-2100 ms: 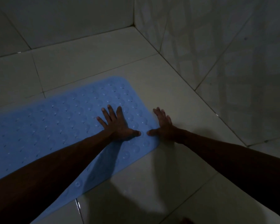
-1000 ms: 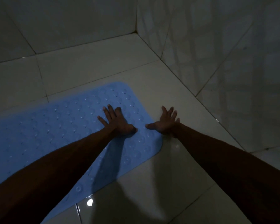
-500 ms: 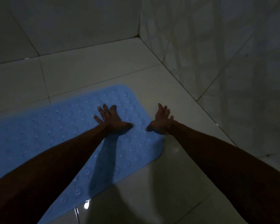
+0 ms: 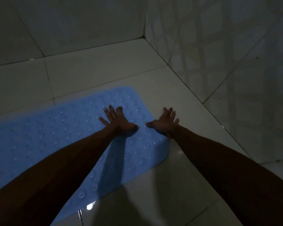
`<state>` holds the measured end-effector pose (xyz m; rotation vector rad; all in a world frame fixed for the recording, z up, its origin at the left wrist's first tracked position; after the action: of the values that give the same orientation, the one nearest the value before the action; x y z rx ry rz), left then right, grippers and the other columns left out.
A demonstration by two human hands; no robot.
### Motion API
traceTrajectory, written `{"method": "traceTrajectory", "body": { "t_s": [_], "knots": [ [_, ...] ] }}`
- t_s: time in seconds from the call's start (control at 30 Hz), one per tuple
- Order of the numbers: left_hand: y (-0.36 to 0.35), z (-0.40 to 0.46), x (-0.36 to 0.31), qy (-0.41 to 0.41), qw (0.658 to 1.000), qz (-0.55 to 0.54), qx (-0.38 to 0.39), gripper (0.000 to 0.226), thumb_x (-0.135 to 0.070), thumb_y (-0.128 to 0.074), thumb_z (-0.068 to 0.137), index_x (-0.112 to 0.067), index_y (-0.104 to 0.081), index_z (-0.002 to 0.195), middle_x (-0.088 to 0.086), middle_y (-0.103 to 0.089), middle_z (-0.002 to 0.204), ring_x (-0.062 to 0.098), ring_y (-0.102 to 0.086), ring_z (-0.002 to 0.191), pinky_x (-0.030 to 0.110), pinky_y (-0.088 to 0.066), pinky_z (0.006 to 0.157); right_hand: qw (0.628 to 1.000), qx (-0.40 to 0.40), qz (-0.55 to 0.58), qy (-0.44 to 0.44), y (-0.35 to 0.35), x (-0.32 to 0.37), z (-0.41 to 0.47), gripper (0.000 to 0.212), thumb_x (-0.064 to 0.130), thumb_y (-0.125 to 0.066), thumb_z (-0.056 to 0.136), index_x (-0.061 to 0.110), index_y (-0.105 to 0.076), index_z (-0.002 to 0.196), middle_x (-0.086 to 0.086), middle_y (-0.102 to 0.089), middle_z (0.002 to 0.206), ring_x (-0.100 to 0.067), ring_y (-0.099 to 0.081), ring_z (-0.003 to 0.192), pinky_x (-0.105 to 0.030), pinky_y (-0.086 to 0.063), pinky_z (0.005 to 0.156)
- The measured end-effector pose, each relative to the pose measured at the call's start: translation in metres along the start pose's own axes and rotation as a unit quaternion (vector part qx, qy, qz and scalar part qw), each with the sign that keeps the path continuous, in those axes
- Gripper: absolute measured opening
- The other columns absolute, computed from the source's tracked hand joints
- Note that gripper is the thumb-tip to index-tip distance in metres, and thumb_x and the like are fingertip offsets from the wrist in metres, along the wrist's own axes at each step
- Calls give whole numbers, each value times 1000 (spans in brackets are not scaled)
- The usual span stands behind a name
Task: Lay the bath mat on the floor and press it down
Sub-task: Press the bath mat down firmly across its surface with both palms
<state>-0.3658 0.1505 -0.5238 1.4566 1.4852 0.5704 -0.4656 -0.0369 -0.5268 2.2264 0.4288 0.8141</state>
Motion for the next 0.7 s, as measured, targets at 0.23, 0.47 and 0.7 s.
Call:
{"method": "traceTrajectory", "body": {
  "t_s": [0.23, 0.47, 0.7],
  "knots": [
    [15, 9, 13, -41, 999, 15, 6, 136, -90, -57, 52, -25, 8, 152, 12, 36, 152, 35, 38, 136, 62, 22, 106, 998, 16, -46, -35, 21, 16, 11, 151, 47, -90, 61, 14, 28, 149, -17, 37, 153, -40, 29, 142, -59, 12, 115],
    [16, 14, 13, -10, 998, -50, -35, 114, -76, -63, 63, -32, -5, 150, 7, 29, 156, 32, 35, 138, 56, 24, 108, 996, 57, -28, -55, 18, 15, 20, 154, 47, -91, 56, 16, 27, 149, -17, 39, 152, -40, 29, 142, -61, 1, 117],
    [31, 14, 11, 103, 988, -62, -93, 144, -63, -81, 51, -20, 12, 152, 26, 27, 153, 43, 25, 140, 63, 13, 108, 998, 14, 46, -42, 15, 14, 21, 144, 67, -81, 57, 22, 16, 154, -10, 34, 156, -33, 30, 144, -58, 12, 116]
  ]
}}
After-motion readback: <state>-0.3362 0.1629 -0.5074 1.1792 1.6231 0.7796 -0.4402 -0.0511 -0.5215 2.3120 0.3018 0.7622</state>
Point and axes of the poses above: each hand's wrist, its own z-axis towards the middle knuckle, its own y-axis out of the back of the hand, x = y × z, the point moved 8 cm from there along z, towards the middle knuckle
